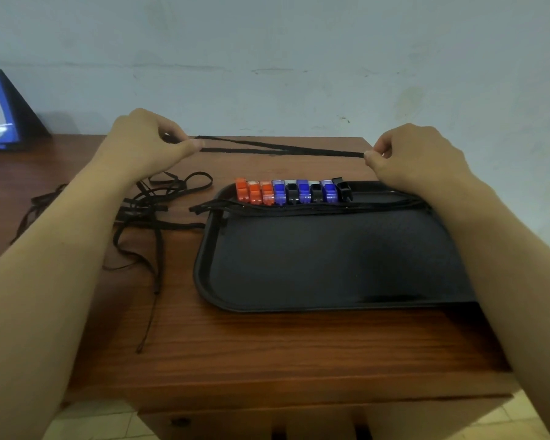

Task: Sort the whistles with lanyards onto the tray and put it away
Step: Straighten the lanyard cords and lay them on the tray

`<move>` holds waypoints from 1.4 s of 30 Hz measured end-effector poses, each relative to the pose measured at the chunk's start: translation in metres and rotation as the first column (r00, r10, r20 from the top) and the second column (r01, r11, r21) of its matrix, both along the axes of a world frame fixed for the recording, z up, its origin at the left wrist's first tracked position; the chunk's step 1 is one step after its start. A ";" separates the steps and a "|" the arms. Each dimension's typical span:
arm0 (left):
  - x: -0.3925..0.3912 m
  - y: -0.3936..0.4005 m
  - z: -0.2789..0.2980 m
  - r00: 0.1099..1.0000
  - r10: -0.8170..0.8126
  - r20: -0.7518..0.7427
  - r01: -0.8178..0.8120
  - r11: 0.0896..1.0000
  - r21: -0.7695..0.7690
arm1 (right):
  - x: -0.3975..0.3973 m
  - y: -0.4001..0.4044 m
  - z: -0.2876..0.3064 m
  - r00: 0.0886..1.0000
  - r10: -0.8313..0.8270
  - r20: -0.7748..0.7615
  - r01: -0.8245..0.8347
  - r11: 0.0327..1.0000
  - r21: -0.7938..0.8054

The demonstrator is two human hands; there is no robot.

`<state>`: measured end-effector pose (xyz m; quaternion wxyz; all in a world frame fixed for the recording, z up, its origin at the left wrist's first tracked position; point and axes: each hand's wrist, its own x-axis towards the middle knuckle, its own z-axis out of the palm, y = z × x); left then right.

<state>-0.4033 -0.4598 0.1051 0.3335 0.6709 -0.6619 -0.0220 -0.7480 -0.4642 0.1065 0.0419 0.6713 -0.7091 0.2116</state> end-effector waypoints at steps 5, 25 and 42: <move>0.002 -0.004 -0.004 0.991 -0.041 0.130 0.021 0.988 0.154 | -0.001 -0.001 0.000 1.000 -0.002 -0.015 0.002 1.000 0.019; 0.002 -0.005 -0.003 0.993 0.017 0.118 -0.032 0.991 0.128 | 0.000 0.000 0.000 1.000 -0.004 -0.008 0.004 0.999 0.048; 0.003 -0.008 -0.003 0.985 0.016 0.169 -0.032 0.995 0.090 | -0.017 -0.015 -0.002 1.000 -0.020 -0.010 0.021 0.999 0.036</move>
